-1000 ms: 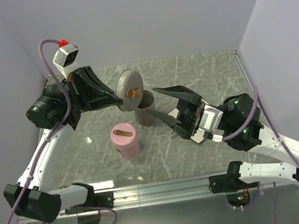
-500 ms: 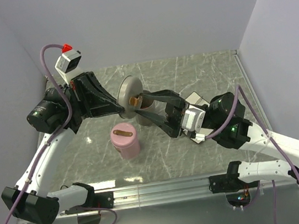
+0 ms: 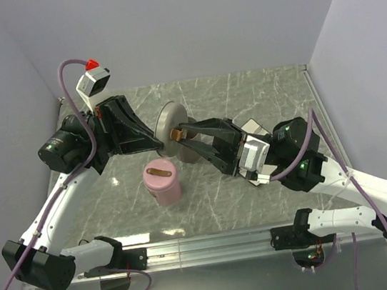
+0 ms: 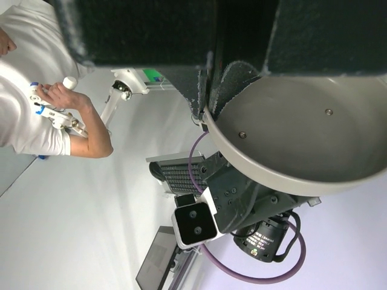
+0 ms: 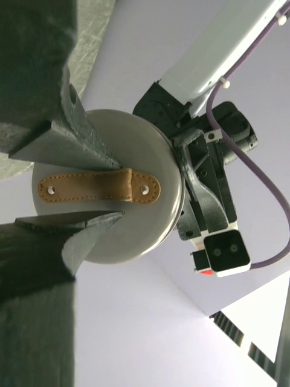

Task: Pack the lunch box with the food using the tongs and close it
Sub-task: Pick up the box lid from the center of the board.

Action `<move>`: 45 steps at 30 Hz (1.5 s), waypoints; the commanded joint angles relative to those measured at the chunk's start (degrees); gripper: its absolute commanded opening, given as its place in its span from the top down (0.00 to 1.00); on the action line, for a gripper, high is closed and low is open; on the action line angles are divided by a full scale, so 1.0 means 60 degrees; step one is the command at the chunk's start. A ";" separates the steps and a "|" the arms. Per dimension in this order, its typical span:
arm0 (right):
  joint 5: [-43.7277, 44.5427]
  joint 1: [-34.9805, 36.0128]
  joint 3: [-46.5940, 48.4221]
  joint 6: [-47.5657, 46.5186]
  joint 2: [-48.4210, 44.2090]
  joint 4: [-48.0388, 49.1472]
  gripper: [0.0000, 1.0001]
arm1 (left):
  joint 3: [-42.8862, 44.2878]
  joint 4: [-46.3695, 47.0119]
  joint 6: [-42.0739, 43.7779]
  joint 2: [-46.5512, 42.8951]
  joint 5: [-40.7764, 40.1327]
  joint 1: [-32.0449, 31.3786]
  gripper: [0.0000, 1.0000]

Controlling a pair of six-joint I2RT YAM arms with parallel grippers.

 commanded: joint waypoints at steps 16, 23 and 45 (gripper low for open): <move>0.0392 0.0053 0.0999 0.0240 0.0202 -0.1316 1.00 | 0.0090 -0.2044 0.3867 -0.0764 0.0196 -0.0239 0.66; 0.1301 -0.0400 0.2124 0.1190 0.0640 -0.3321 1.00 | 0.1056 -0.9531 0.9794 -0.1409 -0.0944 -0.0006 0.47; 0.1009 -0.3902 1.0179 0.3258 0.8254 -1.2433 1.00 | 0.2303 -1.6569 1.4530 -0.1175 -0.6512 0.1708 0.09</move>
